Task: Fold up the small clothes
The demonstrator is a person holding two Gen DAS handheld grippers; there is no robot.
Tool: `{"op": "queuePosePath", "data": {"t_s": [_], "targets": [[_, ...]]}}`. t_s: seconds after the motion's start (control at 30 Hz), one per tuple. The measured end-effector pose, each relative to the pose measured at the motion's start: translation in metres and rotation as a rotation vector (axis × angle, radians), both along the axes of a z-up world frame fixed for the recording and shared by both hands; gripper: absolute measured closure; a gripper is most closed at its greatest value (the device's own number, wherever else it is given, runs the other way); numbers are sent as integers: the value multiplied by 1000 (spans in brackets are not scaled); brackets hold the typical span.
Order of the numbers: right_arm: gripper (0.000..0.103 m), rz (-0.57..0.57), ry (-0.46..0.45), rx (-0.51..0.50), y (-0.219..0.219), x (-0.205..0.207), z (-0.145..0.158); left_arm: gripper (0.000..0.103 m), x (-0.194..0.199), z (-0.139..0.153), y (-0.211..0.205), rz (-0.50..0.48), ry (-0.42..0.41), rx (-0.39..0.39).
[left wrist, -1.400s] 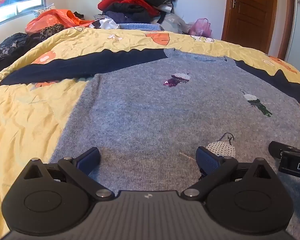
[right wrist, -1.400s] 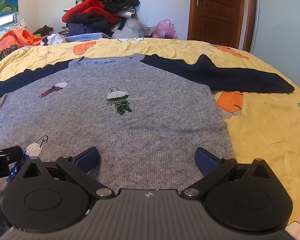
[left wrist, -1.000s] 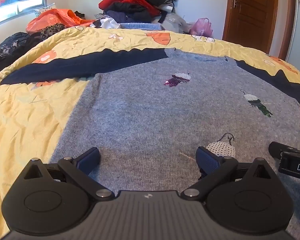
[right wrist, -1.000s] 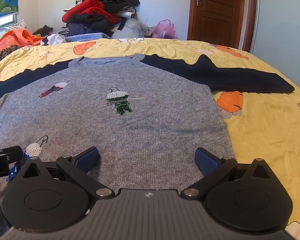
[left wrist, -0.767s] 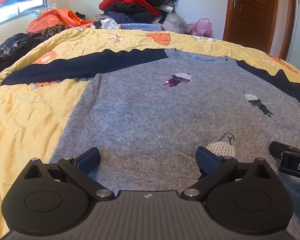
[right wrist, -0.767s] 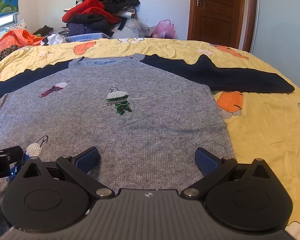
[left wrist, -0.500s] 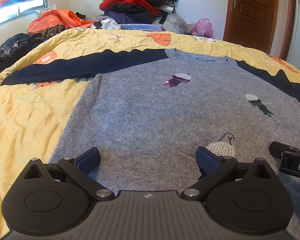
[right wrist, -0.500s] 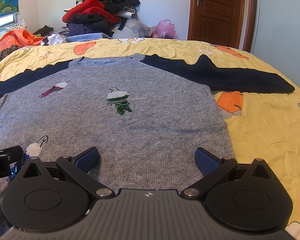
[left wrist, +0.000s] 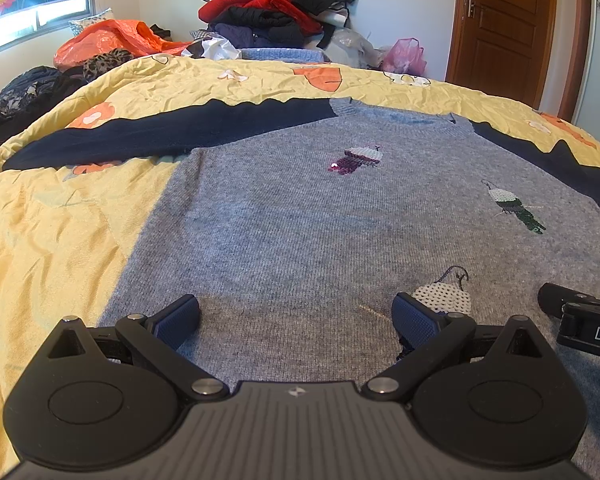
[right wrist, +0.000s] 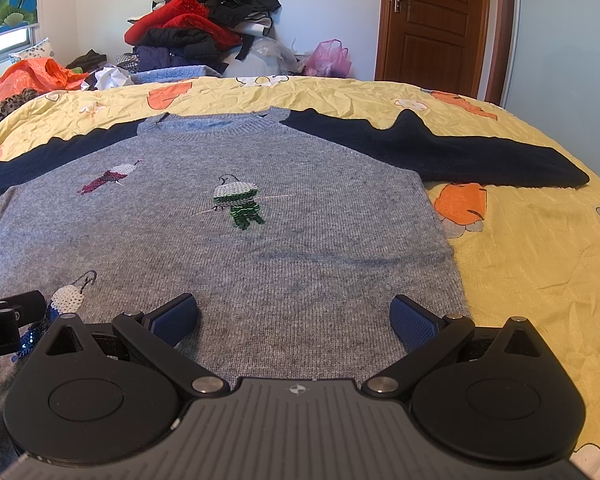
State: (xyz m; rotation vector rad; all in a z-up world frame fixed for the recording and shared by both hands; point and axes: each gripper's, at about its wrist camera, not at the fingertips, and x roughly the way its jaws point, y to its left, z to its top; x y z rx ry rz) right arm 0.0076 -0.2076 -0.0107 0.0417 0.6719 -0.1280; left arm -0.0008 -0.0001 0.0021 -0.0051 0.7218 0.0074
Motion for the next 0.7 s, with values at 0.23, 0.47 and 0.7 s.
{"op": "queuePosePath", "data": {"t_s": [0.23, 0.47, 0.7], "targets": [[0, 0, 0, 0, 0, 0, 0, 0, 0, 0, 0, 0, 0, 0], [0, 0, 0, 0, 0, 0, 0, 0, 0, 0, 0, 0, 0, 0], [0, 25, 9, 0, -3, 3, 1, 0, 0, 0, 0, 0, -1, 0]]}}
